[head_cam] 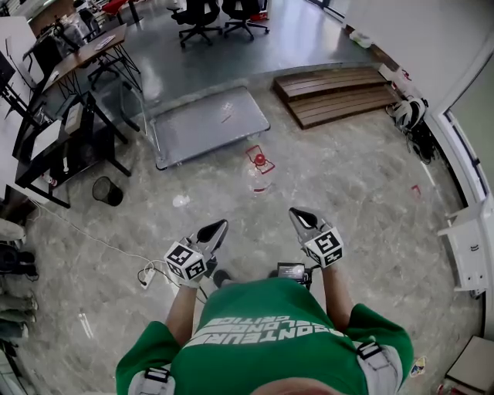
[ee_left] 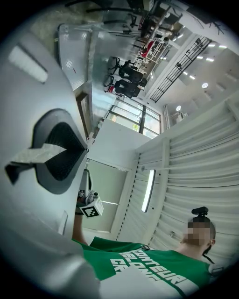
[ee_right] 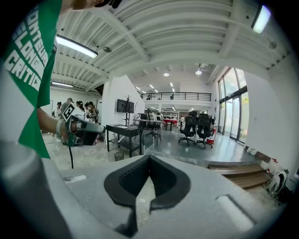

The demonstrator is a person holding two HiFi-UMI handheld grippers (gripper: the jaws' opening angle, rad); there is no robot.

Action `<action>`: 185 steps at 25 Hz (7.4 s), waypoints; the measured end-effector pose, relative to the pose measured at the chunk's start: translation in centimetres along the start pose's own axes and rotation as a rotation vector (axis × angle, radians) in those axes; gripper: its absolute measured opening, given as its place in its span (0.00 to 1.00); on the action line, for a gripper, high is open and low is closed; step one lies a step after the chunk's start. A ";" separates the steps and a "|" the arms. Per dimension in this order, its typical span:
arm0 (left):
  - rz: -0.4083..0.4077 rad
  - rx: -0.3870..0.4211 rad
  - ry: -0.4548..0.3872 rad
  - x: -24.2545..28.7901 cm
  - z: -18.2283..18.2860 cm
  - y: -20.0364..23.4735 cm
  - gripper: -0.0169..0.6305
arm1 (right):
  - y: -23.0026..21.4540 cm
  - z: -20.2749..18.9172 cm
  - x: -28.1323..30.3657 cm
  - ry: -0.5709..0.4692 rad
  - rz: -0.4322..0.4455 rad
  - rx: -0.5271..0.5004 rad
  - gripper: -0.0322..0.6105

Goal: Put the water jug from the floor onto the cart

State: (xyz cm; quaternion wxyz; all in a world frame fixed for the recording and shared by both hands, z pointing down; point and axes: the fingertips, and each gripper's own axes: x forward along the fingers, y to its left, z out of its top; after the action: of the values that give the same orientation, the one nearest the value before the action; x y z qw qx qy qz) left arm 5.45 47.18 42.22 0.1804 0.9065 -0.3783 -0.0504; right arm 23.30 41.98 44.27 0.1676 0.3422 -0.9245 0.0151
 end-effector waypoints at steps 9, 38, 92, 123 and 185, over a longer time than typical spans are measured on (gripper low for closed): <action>-0.023 -0.010 0.004 -0.9 0.7 1.2 0.05 | 0.6 0.9 1.2 -0.013 -0.021 0.020 0.04; -0.030 0.040 0.070 4.3 -1.0 -3.6 0.05 | -2.3 0.1 -1.7 -0.076 0.092 0.033 0.04; -0.102 0.001 0.046 17.4 3.5 10.0 0.05 | -15.4 3.0 10.9 -0.056 0.078 0.078 0.04; 0.003 0.022 0.064 33.5 9.3 23.2 0.05 | -33.5 5.4 26.2 -0.052 0.191 0.035 0.04; 0.186 -0.248 0.281 36.8 -5.1 32.6 0.05 | -24.8 -37.5 47.4 0.749 0.482 -0.005 0.37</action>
State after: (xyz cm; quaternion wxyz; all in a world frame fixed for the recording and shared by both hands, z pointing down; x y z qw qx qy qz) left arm 10.91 1.64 60.57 0.3453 0.8366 -0.4226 0.0473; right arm 16.71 -1.42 92.68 0.4835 0.0875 -0.8534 0.1743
